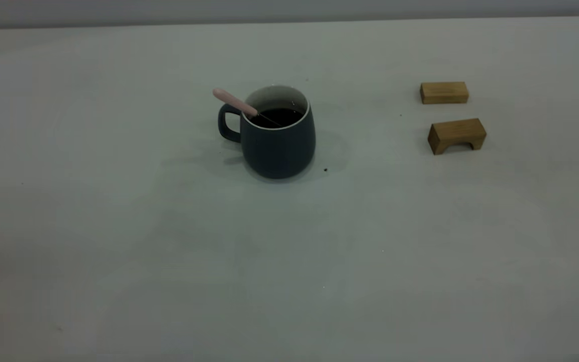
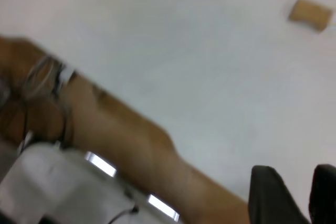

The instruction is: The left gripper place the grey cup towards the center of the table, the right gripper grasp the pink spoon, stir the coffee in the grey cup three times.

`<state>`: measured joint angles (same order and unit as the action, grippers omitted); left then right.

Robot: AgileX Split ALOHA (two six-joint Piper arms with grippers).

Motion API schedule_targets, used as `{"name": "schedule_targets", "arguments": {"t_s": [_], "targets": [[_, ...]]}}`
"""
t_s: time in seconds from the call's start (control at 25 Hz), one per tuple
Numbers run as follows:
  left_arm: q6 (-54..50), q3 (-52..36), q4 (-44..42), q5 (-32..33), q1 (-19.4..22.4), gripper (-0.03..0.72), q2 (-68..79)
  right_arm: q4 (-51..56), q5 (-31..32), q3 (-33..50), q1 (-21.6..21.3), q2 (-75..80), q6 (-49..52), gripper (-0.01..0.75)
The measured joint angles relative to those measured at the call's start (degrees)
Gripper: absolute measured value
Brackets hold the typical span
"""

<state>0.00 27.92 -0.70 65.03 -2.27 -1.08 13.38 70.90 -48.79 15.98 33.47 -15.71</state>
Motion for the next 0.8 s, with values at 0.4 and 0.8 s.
{"name": "schedule_targets", "arguments": {"t_s": [0.4,0.8], "targets": [[0.0,0.0,0.0,0.0,0.0,0.355,0.0,-4.3,-2.1,11.0,-14.6,-20.5,4.1,0.236],[0.0,0.0,0.0,0.0,0.0,0.355,0.0,-11.5,-6.4,20.7,-15.5,-29.9,12.8,0.236]]}}
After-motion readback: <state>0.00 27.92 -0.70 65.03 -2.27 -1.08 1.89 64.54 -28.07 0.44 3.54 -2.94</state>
